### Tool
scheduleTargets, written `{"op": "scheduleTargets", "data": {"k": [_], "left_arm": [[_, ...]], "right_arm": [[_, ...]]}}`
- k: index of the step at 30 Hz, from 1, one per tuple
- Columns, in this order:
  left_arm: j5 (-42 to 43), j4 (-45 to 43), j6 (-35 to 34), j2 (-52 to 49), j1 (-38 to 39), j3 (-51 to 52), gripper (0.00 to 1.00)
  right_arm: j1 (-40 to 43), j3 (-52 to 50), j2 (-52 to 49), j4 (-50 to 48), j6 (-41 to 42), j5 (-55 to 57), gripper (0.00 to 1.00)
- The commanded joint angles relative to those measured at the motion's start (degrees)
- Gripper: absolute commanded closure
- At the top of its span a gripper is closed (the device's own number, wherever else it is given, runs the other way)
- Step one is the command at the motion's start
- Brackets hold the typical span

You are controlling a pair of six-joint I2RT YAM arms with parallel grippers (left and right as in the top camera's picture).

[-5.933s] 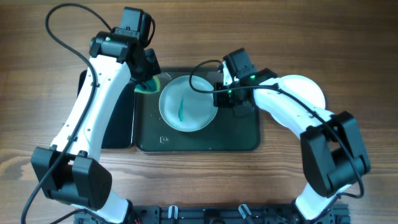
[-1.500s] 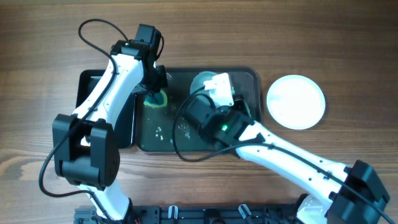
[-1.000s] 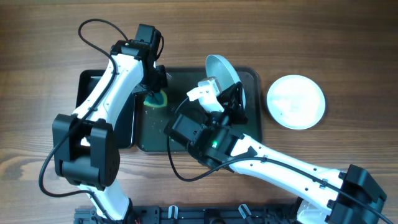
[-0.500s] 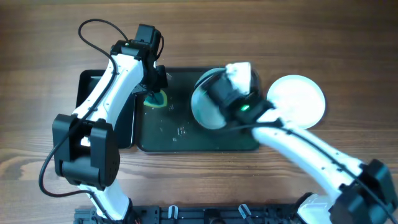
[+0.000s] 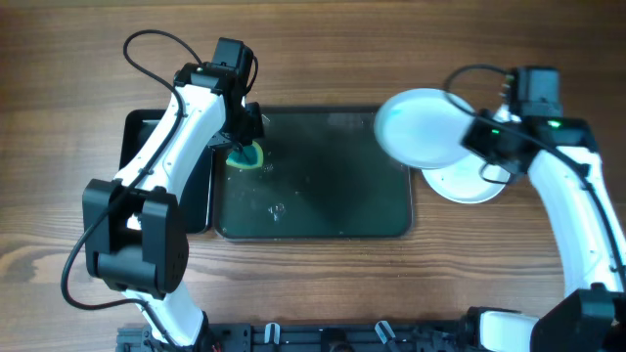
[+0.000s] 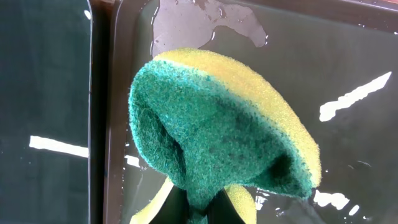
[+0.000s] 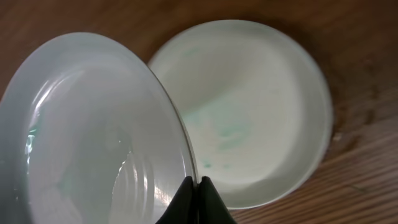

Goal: Clean dirty plates on tray and stack at the side
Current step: 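Lower the plate onto the stacked plates and open the right gripper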

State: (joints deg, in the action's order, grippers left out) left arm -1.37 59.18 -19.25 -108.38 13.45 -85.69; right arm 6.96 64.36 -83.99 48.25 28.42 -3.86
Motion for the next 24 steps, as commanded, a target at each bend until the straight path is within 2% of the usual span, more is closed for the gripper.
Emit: {"op": "scheduleTargets", "data": {"k": [1, 6, 10, 12, 14, 16, 18, 23, 24], "left_arm": [[0.7, 0.0, -0.5, 1.0, 0.2, -0.9, 0.96], [0.7, 0.0, -0.5, 1.0, 0.2, -0.9, 0.96], [-1.3, 0.1, -0.5, 1.0, 0.1, -0.9, 0.96], [-2.8, 0.7, -0.5, 1.0, -0.4, -0.9, 0.96], [-5.7, 2.2, -0.4, 1.4, -2.3, -0.9, 0.96], [-5.8, 3.3, 1.0, 2.0, -4.4, -0.9, 0.96], [-5.8, 4.2, 2.5, 2.9, -6.8, -0.9, 0.96], [-5.7, 4.9, 6.5, 4.3, -14.6, -0.9, 0.96], [-5.4, 4.7, 7.9, 4.1, -15.8, -0.7, 0.96]], "right_arm": [[6.4, -7.1, 1.0, -2.6, 0.2, 2.1, 0.96], [9.5, -13.8, 1.0, -9.0, 0.7, 3.5, 0.96], [9.5, -15.4, 1.0, -11.3, 2.1, 7.2, 0.96], [9.5, -15.4, 1.0, -12.4, 2.0, 7.9, 0.83], [9.5, -15.4, 1.0, -12.6, 1.0, 7.8, 0.79], [9.5, -15.4, 1.0, -12.6, 0.8, 7.7, 0.63], [9.5, -15.3, 1.0, -12.7, 0.8, 6.5, 0.54], [9.5, -12.7, 1.0, -13.3, -7.9, -11.8, 0.41], [9.4, -12.1, 1.0, -13.3, -9.4, -14.7, 0.36]]}}
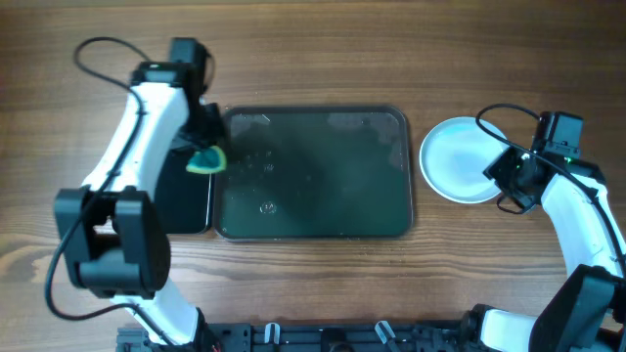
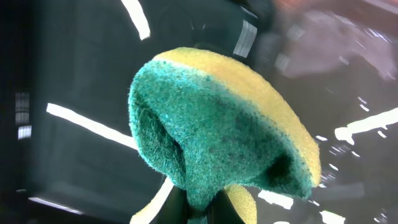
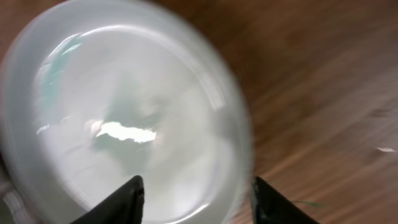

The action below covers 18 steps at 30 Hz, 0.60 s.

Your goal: Clean dirty plates on tray and stack at the side

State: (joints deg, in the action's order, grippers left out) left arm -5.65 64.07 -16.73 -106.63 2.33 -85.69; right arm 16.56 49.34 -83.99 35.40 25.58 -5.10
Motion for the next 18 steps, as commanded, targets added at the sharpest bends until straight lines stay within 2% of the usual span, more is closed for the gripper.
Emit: {"op": "scheduleTargets", "data": {"k": [1, 4, 6, 10, 11, 12, 13, 14, 18], "left_arm": [[0.6, -0.3, 8.0, 2.2, -5.8, -0.3, 0.96], [6.3, -0.9, 15.3, 1.4, -7.5, 1.8, 0.96], [5.4, -2.9, 18.0, 1.0, -8.1, 4.5, 0.96], [1.0, -8.8, 18.0, 0.9, -8.7, 9.8, 0.94], [1.0, -9.7, 18.0, 0.9, -8.7, 10.5, 0.84], [1.0, -10.3, 18.0, 0.9, -8.7, 10.9, 0.70], [1.0, -10.6, 18.0, 0.9, -8.7, 10.9, 0.46], [1.0, -10.9, 18.0, 0.9, -8.7, 10.9, 0.35], [1.1, -10.8, 17.9, 1.5, -8.5, 9.2, 0.20]], "right_arm": [[-0.4, 3.3, 1.0, -0.3, -7.6, -15.3, 0.33], [-1.1, 3.6, 1.0, 0.2, -7.8, -16.2, 0.30], [-1.8, 3.6, 1.0, 0.6, -8.1, -16.2, 0.30], [-2.6, 3.6, 1.0, 1.2, -9.1, -15.9, 0.27], [-2.6, 3.6, 1.0, 1.5, -9.4, -15.9, 0.25], [-2.6, 3.7, 1.0, 2.0, -9.7, -15.9, 0.20], [-2.6, 3.7, 1.1, 2.4, -10.4, -15.9, 0.17], [-2.7, 3.7, 1.4, 2.8, -10.6, -15.6, 0.00], [-2.7, 4.5, 4.0, 4.1, -10.6, -15.5, 0.00]]}}
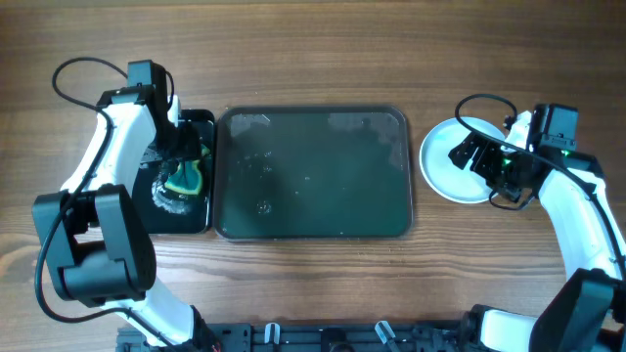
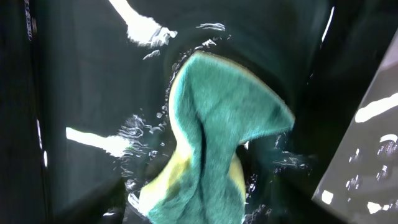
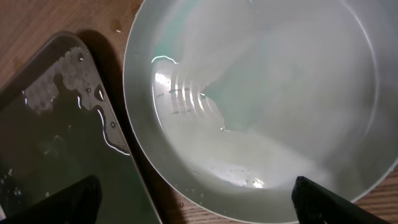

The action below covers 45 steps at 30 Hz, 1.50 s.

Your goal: Clean dirty plates on tray and stack at the side

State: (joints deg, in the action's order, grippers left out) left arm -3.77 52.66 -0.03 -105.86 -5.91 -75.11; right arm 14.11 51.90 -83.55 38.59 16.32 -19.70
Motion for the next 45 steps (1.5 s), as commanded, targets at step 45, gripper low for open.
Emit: {"op": "scheduleTargets", "data": {"k": [45], "left_arm": [[2.3, 6.1, -4.1, 16.1, 3.3, -10.4, 0.00]], "right_arm": [[-7.8, 5.8, 58.7, 9.2, -13.2, 5.2, 0.00]]}}
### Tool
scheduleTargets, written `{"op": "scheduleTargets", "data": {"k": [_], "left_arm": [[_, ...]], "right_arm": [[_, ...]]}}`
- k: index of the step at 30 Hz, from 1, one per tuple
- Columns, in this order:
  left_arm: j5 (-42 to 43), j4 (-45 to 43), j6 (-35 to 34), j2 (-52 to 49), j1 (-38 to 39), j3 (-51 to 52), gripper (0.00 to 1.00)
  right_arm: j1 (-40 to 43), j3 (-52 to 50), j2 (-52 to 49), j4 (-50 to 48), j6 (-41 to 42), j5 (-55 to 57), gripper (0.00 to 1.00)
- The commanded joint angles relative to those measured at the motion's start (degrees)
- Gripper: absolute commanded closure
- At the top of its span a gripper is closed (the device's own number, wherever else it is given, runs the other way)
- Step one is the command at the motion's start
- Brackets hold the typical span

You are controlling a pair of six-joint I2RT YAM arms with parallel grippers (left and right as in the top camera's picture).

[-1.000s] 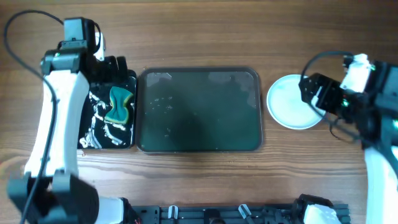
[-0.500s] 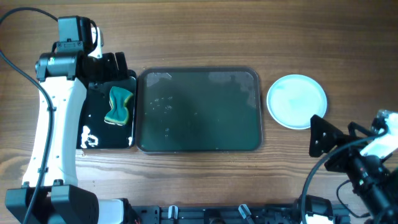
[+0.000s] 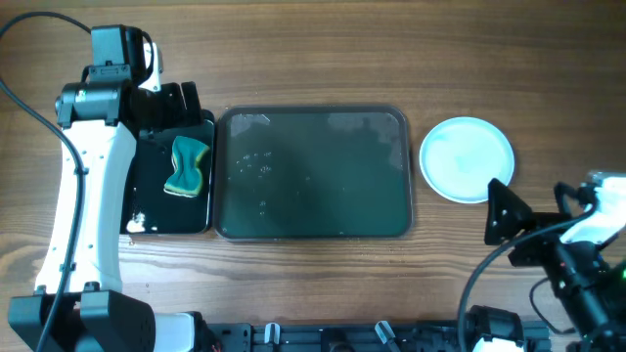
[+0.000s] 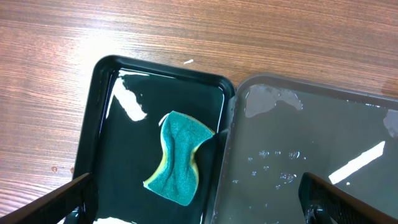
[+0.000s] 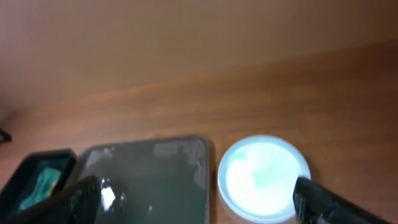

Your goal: Clean dirty plates on tray and stack at the side

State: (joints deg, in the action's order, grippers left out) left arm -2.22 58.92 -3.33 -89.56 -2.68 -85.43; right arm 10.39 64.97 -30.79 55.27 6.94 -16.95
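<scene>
The white plates (image 3: 468, 159) sit stacked on the wood just right of the large tray (image 3: 391, 210); the right wrist view also shows the stack (image 5: 264, 177). That tray holds no plate, only water drops. A green and yellow sponge (image 3: 186, 164) lies loose in the small black tray (image 3: 147, 210) on the left, and it also shows in the left wrist view (image 4: 180, 158). My left gripper (image 3: 176, 101) hangs open, high above the small tray's far end. Well back from the plates, my right gripper (image 3: 536, 210) is open at the near right.
White foam (image 3: 135, 222) sits in the small tray's near corner. Bare wooden table (image 3: 323, 59) lies beyond both trays. A black rail (image 3: 323, 337) runs along the table's near edge.
My left gripper has let go of the sponge, which now lies in the small tray, and has risen high above it. My right gripper has pulled back from the plate stack toward the near right.
First my left gripper held the sponge over the large tray's left end while my right held a plate beside another on the wood. The plate then lay on the stack, released, and the sponge went into the small tray's water. Now both grippers are open and withdrawn.
</scene>
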Motion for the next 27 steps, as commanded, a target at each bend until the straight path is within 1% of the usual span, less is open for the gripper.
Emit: {"op": "scheduleTargets", "data": {"k": [1, 6, 9, 12, 14, 19, 23, 27], "left_arm": [[0.7, -0.1, -0.8, -0.2, 0.1, -0.1, 0.00], [0.7, -0.1, -0.8, -0.2, 0.1, -0.1, 0.00], [0.7, -0.1, -0.8, -0.2, 0.0, -0.1, 0.00], [0.7, -0.1, -0.8, -0.2, 0.1, -0.1, 0.00], [0.7, -0.1, -0.8, -0.2, 0.1, -0.1, 0.00], [0.7, -0.1, -0.8, -0.2, 0.1, -0.1, 0.00], [0.7, -0.1, -0.8, -0.2, 0.1, -0.1, 0.00], [0.7, -0.1, -0.8, -0.2, 0.1, -0.1, 0.00]], "right_arm": [[-5.1, -10.1, 7.7, -10.9, -3.8, 2.9, 0.00], [-7.2, -26.4, 15.8, -29.5, -3.7, 2.8, 0.00], [-7.2, -36.8, 19.9, -40.6, -1.8, 2.7, 0.00], [-7.2, -45.2, 23.0, -47.4, 1.2, 2.6, 0.00], [-7.4, -49.3, 24.9, -49.9, 2.4, 2.6, 0.00], [-8.1, -56.6, 29.4, -54.0, 2.0, 2.6, 0.00], [-8.2, -59.8, 30.6, -54.9, 1.9, 2.6, 0.00], [-8.3, -62.0, 30.6, -55.2, -0.6, 1.8, 0.00]]}}
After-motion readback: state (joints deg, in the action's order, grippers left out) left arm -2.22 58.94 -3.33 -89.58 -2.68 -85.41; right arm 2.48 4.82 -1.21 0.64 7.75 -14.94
